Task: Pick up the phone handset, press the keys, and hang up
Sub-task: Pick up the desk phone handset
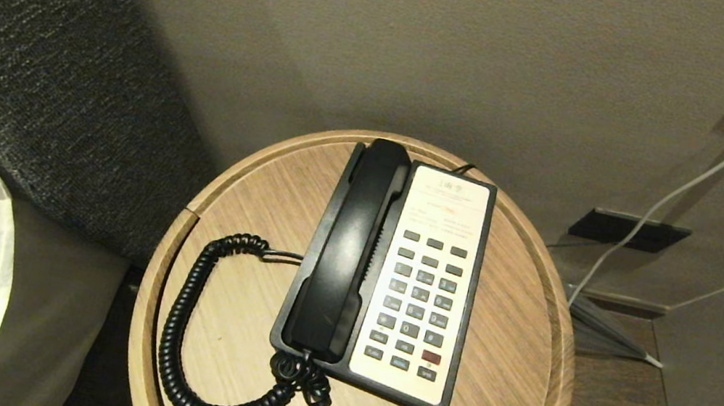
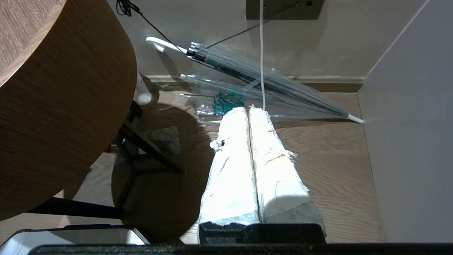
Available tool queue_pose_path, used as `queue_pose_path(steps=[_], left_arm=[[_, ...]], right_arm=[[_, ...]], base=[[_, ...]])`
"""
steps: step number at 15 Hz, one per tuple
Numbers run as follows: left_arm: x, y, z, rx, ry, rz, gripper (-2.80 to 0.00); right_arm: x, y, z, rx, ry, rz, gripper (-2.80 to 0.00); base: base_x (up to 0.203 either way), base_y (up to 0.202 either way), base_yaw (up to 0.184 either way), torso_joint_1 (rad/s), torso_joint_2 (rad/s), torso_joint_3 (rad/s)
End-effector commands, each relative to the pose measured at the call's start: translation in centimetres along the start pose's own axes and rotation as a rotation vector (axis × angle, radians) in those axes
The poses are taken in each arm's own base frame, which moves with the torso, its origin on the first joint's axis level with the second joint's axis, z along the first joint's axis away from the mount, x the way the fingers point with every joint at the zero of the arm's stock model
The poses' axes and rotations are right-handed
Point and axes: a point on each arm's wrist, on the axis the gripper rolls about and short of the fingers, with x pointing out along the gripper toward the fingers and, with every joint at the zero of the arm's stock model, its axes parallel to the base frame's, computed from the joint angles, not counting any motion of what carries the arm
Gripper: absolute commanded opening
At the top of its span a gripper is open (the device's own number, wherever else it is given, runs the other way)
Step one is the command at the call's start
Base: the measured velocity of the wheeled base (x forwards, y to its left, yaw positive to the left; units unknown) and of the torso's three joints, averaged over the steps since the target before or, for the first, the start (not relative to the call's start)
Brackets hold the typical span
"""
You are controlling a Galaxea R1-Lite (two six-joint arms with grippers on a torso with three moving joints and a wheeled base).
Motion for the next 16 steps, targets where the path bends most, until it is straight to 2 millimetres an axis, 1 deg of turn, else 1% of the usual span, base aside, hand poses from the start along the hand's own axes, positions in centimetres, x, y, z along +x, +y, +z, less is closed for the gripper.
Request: queue_pose_path(steps=[1, 4, 5, 6, 7, 8, 9, 10, 12, 14, 15, 16], left_arm=[[0.2, 0.0, -1.1, 0.004, 0.042, -0.001, -2.80], [0.2, 0.0, -0.8, 0.005, 0.025, 0.003, -2.80], [0.0, 0.0, 0.2, 0.011, 0.003, -0.001, -2.80], [-0.1, 0.0, 2.2, 0.018, -0.014, -0.014, -2.80], [0.0, 0.0, 4.3, 0.022, 0.012, -0.034, -2.80], [0.7, 0.1, 6.3, 0.023, 0.065, -0.055, -2.80], [2.3, 0.1, 8.4, 0.020, 0.145, -0.088, -2.80], [4.5, 0.0, 10.5, 0.011, 0.226, -0.136, -2.80], [9.5, -0.1, 13.7, -0.018, 0.356, -0.217, -2.80], [15.4, -0.5, 16.1, -0.046, 0.450, -0.289, -2.80], [18.1, -1.0, 17.1, -0.052, 0.477, -0.319, -2.80], [20.6, -2.0, 17.6, -0.054, 0.505, -0.356, -2.80]], right_arm=[[0.1, 0.0, -0.6, 0.000, 0.019, -0.001, -2.80], [0.1, 0.0, -0.6, 0.000, 0.019, 0.000, -2.80], [0.1, 0.0, -0.6, 0.000, 0.019, -0.001, -2.80], [0.1, 0.0, -0.6, 0.000, 0.019, 0.000, -2.80], [0.1, 0.0, -0.6, 0.000, 0.019, -0.001, -2.80], [0.1, 0.0, -0.6, 0.000, 0.020, -0.001, -2.80], [0.1, 0.0, -0.6, 0.000, 0.019, -0.001, -2.80], [0.1, 0.0, -0.6, 0.000, 0.020, 0.000, -2.80], [0.1, 0.0, -0.6, 0.000, 0.017, 0.000, -2.80], [0.1, 0.0, -0.6, 0.000, 0.019, 0.000, -2.80], [0.1, 0.0, -0.6, 0.000, 0.020, -0.001, -2.80], [0.1, 0.0, -0.6, 0.000, 0.019, 0.000, -2.80]], base=[[0.000, 0.000, 0.000, 0.000, 0.00, 0.000], [0.000, 0.000, 0.000, 0.000, 0.00, 0.000], [0.000, 0.000, 0.000, 0.000, 0.00, 0.000], [0.000, 0.000, 0.000, 0.000, 0.00, 0.000], [0.000, 0.000, 0.000, 0.000, 0.00, 0.000], [0.000, 0.000, 0.000, 0.000, 0.00, 0.000], [0.000, 0.000, 0.000, 0.000, 0.00, 0.000], [0.000, 0.000, 0.000, 0.000, 0.00, 0.000], [0.000, 0.000, 0.000, 0.000, 0.00, 0.000], [0.000, 0.000, 0.000, 0.000, 0.00, 0.000], [0.000, 0.000, 0.000, 0.000, 0.00, 0.000], [0.000, 0.000, 0.000, 0.000, 0.00, 0.000]])
